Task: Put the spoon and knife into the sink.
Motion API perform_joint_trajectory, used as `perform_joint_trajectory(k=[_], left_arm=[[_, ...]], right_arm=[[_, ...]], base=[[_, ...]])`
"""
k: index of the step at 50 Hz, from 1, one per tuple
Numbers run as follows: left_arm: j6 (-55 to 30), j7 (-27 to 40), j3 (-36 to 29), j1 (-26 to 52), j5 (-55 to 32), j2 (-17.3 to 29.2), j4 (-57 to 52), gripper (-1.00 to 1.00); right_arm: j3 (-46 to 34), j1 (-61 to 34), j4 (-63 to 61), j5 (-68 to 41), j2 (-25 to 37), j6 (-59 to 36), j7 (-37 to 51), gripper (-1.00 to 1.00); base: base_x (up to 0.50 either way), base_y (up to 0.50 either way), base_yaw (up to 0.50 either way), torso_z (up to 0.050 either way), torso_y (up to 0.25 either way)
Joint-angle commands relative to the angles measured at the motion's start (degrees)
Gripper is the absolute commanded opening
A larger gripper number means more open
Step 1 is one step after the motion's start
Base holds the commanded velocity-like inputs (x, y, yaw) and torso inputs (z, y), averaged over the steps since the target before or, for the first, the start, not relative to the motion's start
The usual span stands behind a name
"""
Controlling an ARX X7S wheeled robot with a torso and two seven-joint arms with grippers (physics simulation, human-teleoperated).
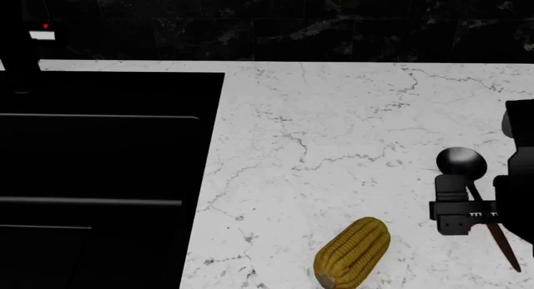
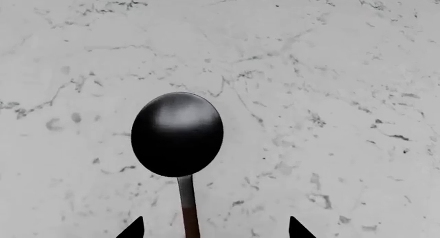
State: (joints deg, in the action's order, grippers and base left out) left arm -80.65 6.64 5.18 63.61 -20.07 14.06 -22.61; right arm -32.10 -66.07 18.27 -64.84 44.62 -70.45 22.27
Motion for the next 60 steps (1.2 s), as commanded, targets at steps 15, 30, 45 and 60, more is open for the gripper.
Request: perform_joint_trajectory(k=[15, 30, 45, 60], left_arm=[[0.53, 0.17, -0.17, 0.47, 1.08, -0.97, 1.71, 1.0], [1.33, 0.51, -1.08, 0.99, 0.83, -1.27, 2.8, 1.0], [-0.59, 0.61, 0.03, 1.48, -0.3, -0.61, 0.96, 1.0], [-0.13, 0.58, 0.33, 1.53, -0.97, -0.45, 1.28, 1.0]], right_arm=[[-5.67, 8.29, 9.4, 7.88, -5.85, 11.43, -11.71, 1.0], [-4.79, 9.85, 7.95, 7.11, -5.4, 12.88, -11.71, -1.0], [-3.34, -6.39, -7.81, 4.9, -2.33, 0.8, -3.48, -1.0], [-13.4, -34.23, -2.05, 9.85, -15.51, -5.62, -11.94, -1.0]], base=[[0.0, 0.0, 0.0, -0.001, 0.0], [0.0, 0.0, 0.0, -0.004, 0.0], [0.0, 0.0, 0.0, -0.001, 0.0], [0.0, 0.0, 0.0, 0.0, 0.0]])
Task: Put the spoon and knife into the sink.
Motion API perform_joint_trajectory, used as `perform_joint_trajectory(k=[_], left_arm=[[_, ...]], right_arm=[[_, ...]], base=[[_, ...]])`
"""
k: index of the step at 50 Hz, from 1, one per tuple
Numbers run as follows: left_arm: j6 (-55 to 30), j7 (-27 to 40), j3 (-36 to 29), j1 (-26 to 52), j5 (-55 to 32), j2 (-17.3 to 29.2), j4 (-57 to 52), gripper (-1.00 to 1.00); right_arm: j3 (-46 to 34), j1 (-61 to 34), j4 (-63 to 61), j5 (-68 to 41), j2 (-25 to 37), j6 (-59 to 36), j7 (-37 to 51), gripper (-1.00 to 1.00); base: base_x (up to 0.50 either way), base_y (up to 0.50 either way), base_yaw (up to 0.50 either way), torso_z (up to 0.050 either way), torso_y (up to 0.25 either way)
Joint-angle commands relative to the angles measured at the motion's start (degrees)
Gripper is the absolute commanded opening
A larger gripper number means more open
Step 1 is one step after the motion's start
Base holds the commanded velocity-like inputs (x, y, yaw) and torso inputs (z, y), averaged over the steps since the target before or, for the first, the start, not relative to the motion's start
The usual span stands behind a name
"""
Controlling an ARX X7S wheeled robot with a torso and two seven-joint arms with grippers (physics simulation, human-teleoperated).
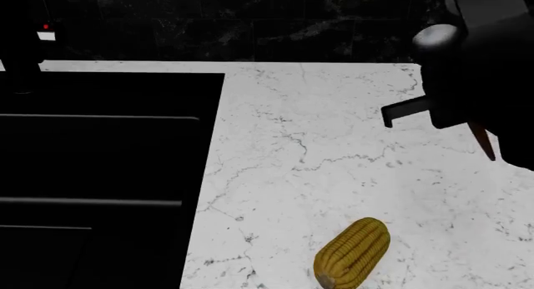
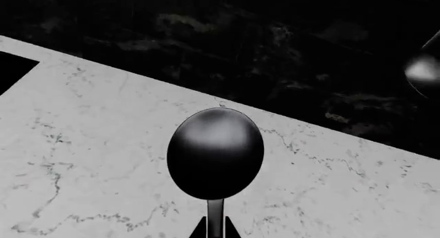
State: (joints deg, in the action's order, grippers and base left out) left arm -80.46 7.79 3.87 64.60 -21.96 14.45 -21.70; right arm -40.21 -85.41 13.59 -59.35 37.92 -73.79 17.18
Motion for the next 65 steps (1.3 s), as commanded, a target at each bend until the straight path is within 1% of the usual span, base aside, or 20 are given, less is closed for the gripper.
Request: perform_joint_trajectory(k=[1, 2, 3, 7, 13, 23, 31, 35, 46, 54, 59, 65], left_arm=[[-0.42, -0.53, 1.73, 0.5, 0.88, -0.77, 0.24, 1.0], [-0.42, -0.51, 1.73, 0.5, 0.85, -0.76, 0.23, 1.0], [-0.54, -0.5, 1.74, 0.51, 0.81, -0.63, 0.12, 1.0], [-0.65, -0.31, 1.63, 0.95, 0.68, -0.81, 0.24, 1.0], [-0.44, -0.25, 1.32, 1.17, 0.44, -0.97, 0.48, 1.0], [-0.93, 0.04, 2.12, 1.21, -0.14, -1.04, -0.14, 1.0], [-0.82, 0.08, 2.2, 1.09, -0.48, -0.83, -0.18, 1.0], [-0.4, 0.02, 2.27, 1.11, -0.62, -0.83, 0.21, 1.0], [0.6, -0.18, 2.15, 0.92, -0.89, -0.56, 1.18, 1.0], [0.51, 0.15, 2.06, 1.07, -1.04, -0.47, 1.22, 1.0], [0.59, 0.26, 2.01, 0.8, -1.25, -0.58, 1.14, 1.0], [-0.02, 0.44, 2.25, 0.84, -1.63, -0.45, 0.53, 1.0]], right_arm=[[-6.25, -15.24, 3.59, 5.01, -10.3, -0.73, -8.43, -1.0], [-6.34, -15.29, 3.72, 5.08, -10.33, -0.64, -8.53, -1.0], [-6.2, -15.45, 5.31, 5.15, -12.55, 1.46, -10.0, -1.0], [-6.83, -15.61, 8.08, 5.69, -16.77, 5.84, -13.68, -1.0], [-4.76, -14.39, 12.43, 5.05, -22.69, 12.15, -16.31, -1.0], [-1.86, -9.74, 16.17, 3.22, -28.57, 18.87, -17.79, -1.0], [-2.35, -5.69, 18.38, 2.59, -33.41, 22.52, -19.82, -1.0], [-4.04, -4.2, 18.92, 3.11, -35.25, 23.5, -20.88, -1.0], [-9.47, 0.23, 20.14, 3.88, -37.11, 24.95, -22.6, -1.0], [-13.15, 1.5, 20.19, 3.68, -37.26, 26.07, -23.55, -1.0], [-16.97, 2.3, 18.74, 1.93, -37.73, 26.26, -23.02, -1.0], [-25.34, 1.66, 19.67, -3.98, -37.87, 30.7, -22.11, -1.0]], base=[[0.0, 0.0, 0.0, 0.0, 0.0], [0.0, 0.0, 0.0, 0.0, 0.0], [0.0, 0.0, 0.0, 0.0, 0.0], [0.0, 0.0, 0.0, 0.0, 0.0], [0.0, 0.0, 0.0, 0.0, 0.0], [0.0, 0.0, 0.0, 0.0, 0.0], [0.0, 0.0, 0.0, 0.0, 0.0], [0.0, 0.0, 0.0, 0.0, 0.0], [0.0, 0.0, 0.0, 0.0, 0.0], [0.0, 0.0, 0.0, 0.0, 0.0], [0.0, 0.0, 0.0, 0.0, 0.0], [0.0, 0.0, 0.0, 0.0, 0.0]])
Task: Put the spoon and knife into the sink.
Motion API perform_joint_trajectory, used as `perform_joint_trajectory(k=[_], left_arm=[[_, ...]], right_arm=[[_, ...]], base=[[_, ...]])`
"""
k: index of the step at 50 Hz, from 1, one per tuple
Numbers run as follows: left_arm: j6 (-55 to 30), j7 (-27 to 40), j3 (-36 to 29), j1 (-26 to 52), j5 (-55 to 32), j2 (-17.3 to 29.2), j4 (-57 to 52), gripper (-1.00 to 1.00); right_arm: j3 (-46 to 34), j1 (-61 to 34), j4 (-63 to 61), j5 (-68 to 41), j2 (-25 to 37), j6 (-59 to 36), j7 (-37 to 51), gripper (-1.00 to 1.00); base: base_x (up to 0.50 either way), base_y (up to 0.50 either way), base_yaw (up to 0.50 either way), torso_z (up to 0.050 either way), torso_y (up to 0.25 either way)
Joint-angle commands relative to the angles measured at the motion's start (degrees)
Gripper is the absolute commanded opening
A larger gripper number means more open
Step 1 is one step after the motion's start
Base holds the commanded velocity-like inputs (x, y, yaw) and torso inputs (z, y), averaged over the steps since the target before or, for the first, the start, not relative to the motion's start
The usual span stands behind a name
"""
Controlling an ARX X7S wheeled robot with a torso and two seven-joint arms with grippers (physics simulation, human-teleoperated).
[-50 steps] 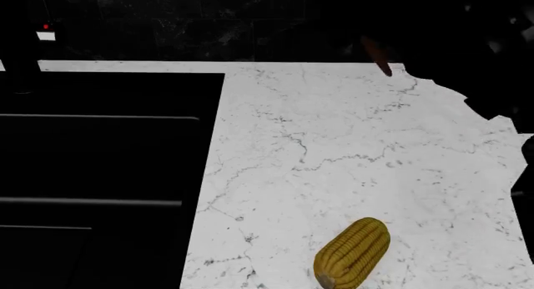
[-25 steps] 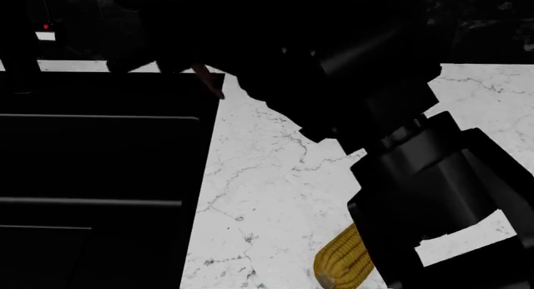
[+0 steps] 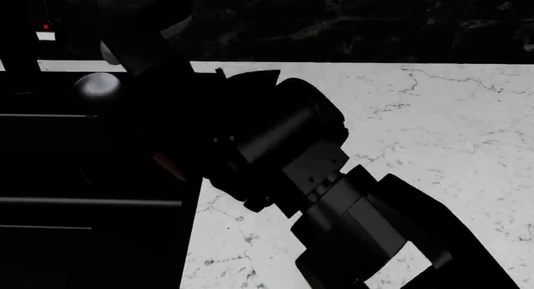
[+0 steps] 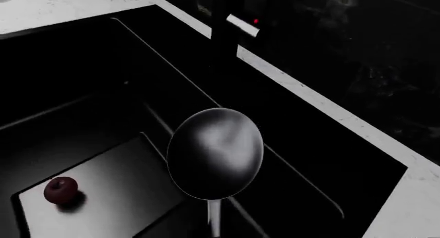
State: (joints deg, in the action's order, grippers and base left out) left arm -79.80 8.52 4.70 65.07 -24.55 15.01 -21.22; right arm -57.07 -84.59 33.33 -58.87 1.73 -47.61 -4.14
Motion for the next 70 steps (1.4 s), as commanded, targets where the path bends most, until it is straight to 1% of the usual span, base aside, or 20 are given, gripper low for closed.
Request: perform_joint_trajectory(k=[1, 8, 10, 13, 22, 26, 35, 46, 53, 70], left_arm=[[-0.67, -0.27, 1.42, 0.37, 0.93, -1.0, 0.05, 1.0], [-0.8, -0.1, 1.33, 0.43, 0.6, -1.16, -0.01, 1.0], [-0.62, -0.09, 1.29, 0.28, 0.55, -1.16, 0.1, 1.0], [-0.28, -0.11, 1.36, -0.06, 0.46, -1.13, 0.22, 1.0], [0.33, -0.19, 0.95, -0.56, 0.13, -1.09, 0.43, 1.0], [0.41, -0.23, 0.79, -0.64, -0.03, -0.97, 0.5, 1.0], [0.63, -0.07, 0.57, -0.86, -0.29, -0.88, 0.58, 1.0], [1.32, -0.02, 0.72, -1.55, -0.55, -0.66, 1.06, 1.0], [1.37, 0.12, 0.83, -1.77, -0.87, -0.76, 0.94, 1.0], [1.03, 0.62, 1.49, -2.61, -1.64, -0.59, 0.05, 1.0]], right_arm=[[-9.56, 0.44, 0.26, -5.49, -1.65, 5.23, -0.6, -1.0], [-26.7, -2.83, 0.18, -20.07, -1.7, 14.86, 1.55, -1.0], [-29.91, -3.21, -0.3, -22.79, -1.72, 16.85, 1.83, -1.0], [-32.17, -2.5, -1.8, -24.49, -1.72, 18.26, 2.23, -1.0], [-32.57, 2.08, -2.45, -21.97, -1.72, 20.11, 1.28, -1.0], [-32.56, 4.48, -2.79, -19.71, -1.72, 19.65, 0.82, -1.0], [-32.39, 8.34, -4.07, -18.25, -1.73, 18.97, -0.53, -1.0], [-32.05, 13.02, -11.48, -6.24, -1.73, 15.75, -5.26, -1.0], [-31.85, 16.16, -11.58, -1.18, -1.73, 14.01, -5.7, -1.0], [-31.98, 18.84, -8.72, -10.19, -1.73, 9.65, -4.87, -1.0]], base=[[0.0, 0.0, 0.0, 0.0, 0.0], [0.0, 0.0, 0.0, 0.0, 0.0], [0.0, 0.0, 0.0, 0.0, 0.0], [0.0, 0.0, 0.0, 0.0, 0.0], [0.0, 0.0, 0.0, 0.0, 0.0], [0.0, 0.0, 0.0, 0.0, 0.0], [0.0, 0.0, 0.0, 0.0, 0.0], [0.0, 0.0, 0.0, 0.0, 0.0], [0.0, 0.0, 0.0, -0.001, 0.0], [0.0, 0.0, 0.0, -0.002, 0.0]])
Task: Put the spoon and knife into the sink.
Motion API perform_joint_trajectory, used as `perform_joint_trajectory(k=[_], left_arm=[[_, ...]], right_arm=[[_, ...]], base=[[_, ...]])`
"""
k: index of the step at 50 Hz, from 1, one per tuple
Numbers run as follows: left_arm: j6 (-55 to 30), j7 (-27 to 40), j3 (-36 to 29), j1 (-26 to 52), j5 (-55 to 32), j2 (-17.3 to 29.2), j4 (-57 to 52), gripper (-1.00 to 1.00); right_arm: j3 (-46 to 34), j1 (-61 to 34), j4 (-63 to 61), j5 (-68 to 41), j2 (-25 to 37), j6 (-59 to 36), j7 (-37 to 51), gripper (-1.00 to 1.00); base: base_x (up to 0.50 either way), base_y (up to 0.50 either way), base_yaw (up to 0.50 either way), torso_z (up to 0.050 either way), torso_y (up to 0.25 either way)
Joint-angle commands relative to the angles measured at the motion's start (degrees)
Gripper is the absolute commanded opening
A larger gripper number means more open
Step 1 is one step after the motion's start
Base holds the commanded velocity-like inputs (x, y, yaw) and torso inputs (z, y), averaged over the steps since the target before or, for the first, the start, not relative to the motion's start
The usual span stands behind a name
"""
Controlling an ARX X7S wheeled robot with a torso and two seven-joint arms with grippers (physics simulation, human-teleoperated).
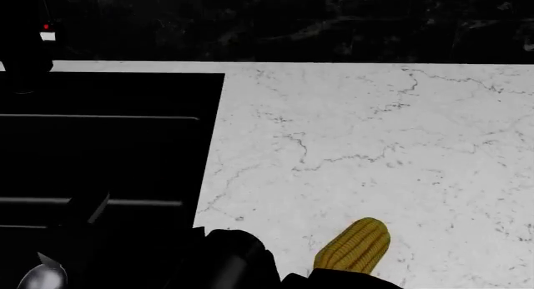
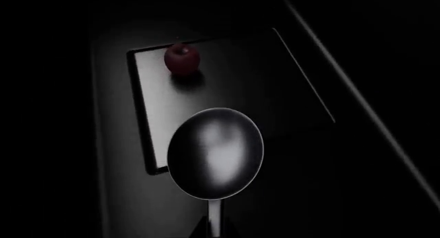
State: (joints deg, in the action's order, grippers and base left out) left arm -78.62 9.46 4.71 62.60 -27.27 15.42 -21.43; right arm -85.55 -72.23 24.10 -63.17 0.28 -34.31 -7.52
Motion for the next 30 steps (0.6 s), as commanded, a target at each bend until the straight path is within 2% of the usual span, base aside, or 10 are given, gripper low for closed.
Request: perform_joint_trajectory(k=[1, 5, 6, 7, 20, 30], left_arm=[[-0.14, -0.3, 1.53, -0.15, 1.03, -1.03, 0.29, 1.0], [0.44, -0.32, 1.29, -0.29, 1.04, -1.05, 0.82, 1.0], [0.62, -0.35, 1.16, -0.28, 1.06, -1.01, 0.99, 1.0], [0.68, -0.33, 1.17, -0.24, 1.05, -1.03, 1.1, 1.0], [0.36, 0.17, 0.97, -0.09, 0.6, -1.1, 0.83, 1.0], [-0.35, 0.57, 0.95, 0.28, 0.19, -0.81, 0.42, 1.0]], right_arm=[[-3.52, 6.56, 0.44, -5.69, -0.28, -3.53, -1.46, -1.0], [-3.51, 6.39, 0.46, -6.08, -0.28, -3.13, -1.56, -1.0], [-3.39, 6.06, 1.29, -7.55, -0.28, -2.03, 0.99, -1.0], [-3.57, 5.78, 1.3, -7.67, -0.28, -1.94, -0.37, 1.0], [-3.69, 2.67, 0.16, -10.13, -0.28, 0.11, 0.38, 1.0], [-3.82, -4.64, -1.01, -14.13, -0.28, 2.08, 3.06, 1.0]], base=[[0.0, 0.0, 0.0, 0.0, 0.0], [0.0, 0.0, 0.0, -0.002, 0.0], [0.0, 0.0, 0.0, 0.0, 0.0], [0.0, 0.0, 0.0, -0.011, 0.0], [0.0, 0.0, 0.0, -0.002, 0.0], [0.0, 0.0, 0.0, 0.0, 0.0]])
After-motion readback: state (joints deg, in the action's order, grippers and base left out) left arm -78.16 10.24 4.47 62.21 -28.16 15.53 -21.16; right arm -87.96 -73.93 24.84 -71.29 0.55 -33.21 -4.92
